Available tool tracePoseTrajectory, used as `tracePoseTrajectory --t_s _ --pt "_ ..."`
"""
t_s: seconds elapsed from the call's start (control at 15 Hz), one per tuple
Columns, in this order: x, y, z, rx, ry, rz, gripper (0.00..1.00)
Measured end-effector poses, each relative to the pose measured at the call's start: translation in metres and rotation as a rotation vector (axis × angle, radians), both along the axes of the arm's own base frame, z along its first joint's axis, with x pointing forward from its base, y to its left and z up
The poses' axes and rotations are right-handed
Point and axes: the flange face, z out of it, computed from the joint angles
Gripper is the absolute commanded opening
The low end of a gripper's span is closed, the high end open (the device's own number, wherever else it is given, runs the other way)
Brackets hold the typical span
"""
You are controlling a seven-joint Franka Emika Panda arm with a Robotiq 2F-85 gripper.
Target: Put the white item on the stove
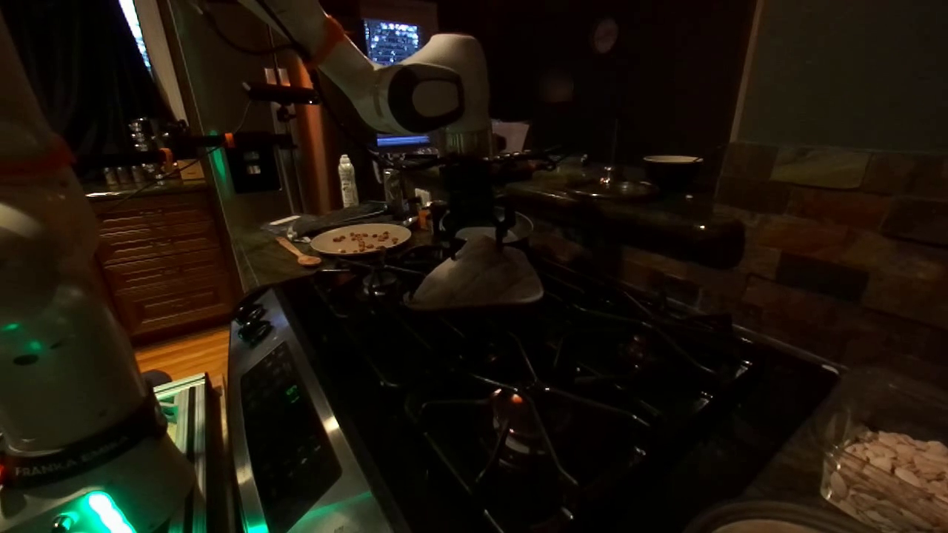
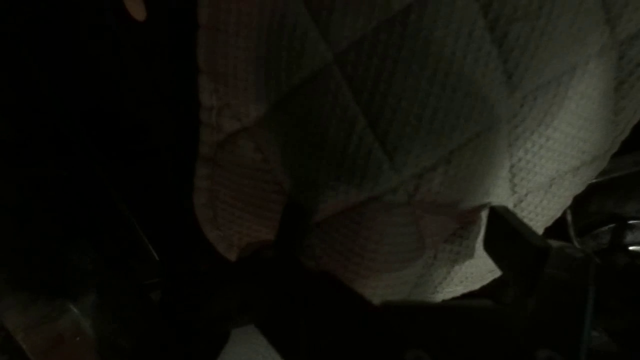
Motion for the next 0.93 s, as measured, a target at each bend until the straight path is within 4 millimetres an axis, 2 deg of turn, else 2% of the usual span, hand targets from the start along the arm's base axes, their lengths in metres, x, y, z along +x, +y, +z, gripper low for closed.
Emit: tracePoseTrajectory --t_s 0.53,0.73,0.93 --pt "-0.001 0.011 0.001 0.001 0.043 -0.024 1.0" --pt "0.0 0.011 0.009 0.002 0.052 -0.054 1.0" --pt "0.0 0.013 0.025 0.007 0.047 -0.113 1.0"
